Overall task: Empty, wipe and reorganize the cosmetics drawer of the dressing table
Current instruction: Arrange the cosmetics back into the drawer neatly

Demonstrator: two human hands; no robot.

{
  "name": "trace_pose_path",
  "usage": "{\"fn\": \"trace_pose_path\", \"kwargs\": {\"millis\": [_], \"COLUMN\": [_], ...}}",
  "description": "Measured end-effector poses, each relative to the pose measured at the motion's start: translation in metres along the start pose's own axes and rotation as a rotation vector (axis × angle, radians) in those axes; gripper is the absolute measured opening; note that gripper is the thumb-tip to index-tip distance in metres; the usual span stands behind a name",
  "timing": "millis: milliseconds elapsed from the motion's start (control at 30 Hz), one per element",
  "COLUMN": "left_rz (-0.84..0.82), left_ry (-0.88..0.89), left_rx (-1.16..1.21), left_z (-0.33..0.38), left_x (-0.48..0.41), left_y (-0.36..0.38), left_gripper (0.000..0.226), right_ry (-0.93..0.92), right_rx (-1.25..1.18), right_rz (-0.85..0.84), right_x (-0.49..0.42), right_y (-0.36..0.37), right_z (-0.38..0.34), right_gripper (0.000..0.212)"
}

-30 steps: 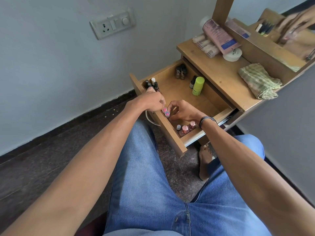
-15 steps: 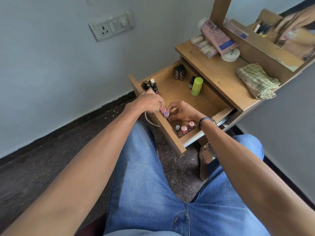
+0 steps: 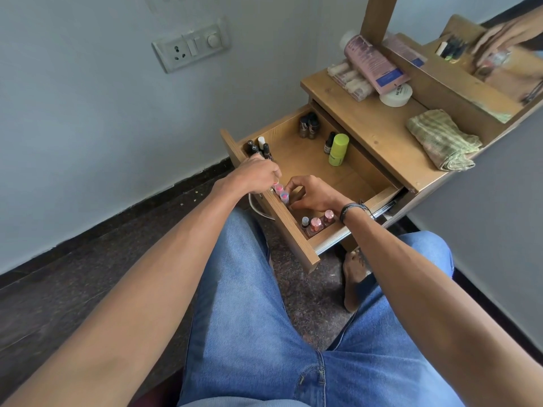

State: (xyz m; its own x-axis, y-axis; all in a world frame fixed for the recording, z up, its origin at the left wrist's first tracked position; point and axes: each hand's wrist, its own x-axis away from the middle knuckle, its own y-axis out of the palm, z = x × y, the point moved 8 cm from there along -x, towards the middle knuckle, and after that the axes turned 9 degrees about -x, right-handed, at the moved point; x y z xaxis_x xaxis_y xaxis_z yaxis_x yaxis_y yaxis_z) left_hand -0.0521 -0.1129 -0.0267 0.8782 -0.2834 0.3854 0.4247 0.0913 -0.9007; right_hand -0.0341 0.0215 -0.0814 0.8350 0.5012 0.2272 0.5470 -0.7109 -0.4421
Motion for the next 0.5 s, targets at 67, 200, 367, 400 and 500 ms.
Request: {"fn": "trace_pose_path", "kwargs": {"millis": [67, 200, 367, 400, 500], "left_rz": [0.001, 0.026, 0.063, 0.070, 0.116], "left_ry": [-0.003, -0.008, 0.011, 0.013, 0.024], "left_rx": [0.014, 0.037, 0.083, 0.089, 0.120], "left_z": [-0.002, -0.003, -0.003, -0.004, -0.006], "left_x": [0.000, 0.000, 0.002, 0.002, 0.000], "left_y": [0.000, -0.002, -0.005, -0.006, -0.011], "left_gripper": [0.038, 0.045, 0.041, 0.039, 0.034], "right_ry": [0.006, 0.001, 0.015, 0.021, 0.034], "right_rx": [-0.013, -0.040, -0.062, -0.067, -0.073], "right_rz": [0.003, 0.020, 0.053, 0.067, 0.133], "right_x": [0.001, 0.003, 0.005, 0.006, 0.008], "right_y": [0.000, -0.003, -0.006, -0.008, -0.015], "right_z": [0.000, -0.001, -0.002, -0.001, -0.001], "right_gripper": [0.032, 0.031, 0.030, 0.029, 0.026]}}
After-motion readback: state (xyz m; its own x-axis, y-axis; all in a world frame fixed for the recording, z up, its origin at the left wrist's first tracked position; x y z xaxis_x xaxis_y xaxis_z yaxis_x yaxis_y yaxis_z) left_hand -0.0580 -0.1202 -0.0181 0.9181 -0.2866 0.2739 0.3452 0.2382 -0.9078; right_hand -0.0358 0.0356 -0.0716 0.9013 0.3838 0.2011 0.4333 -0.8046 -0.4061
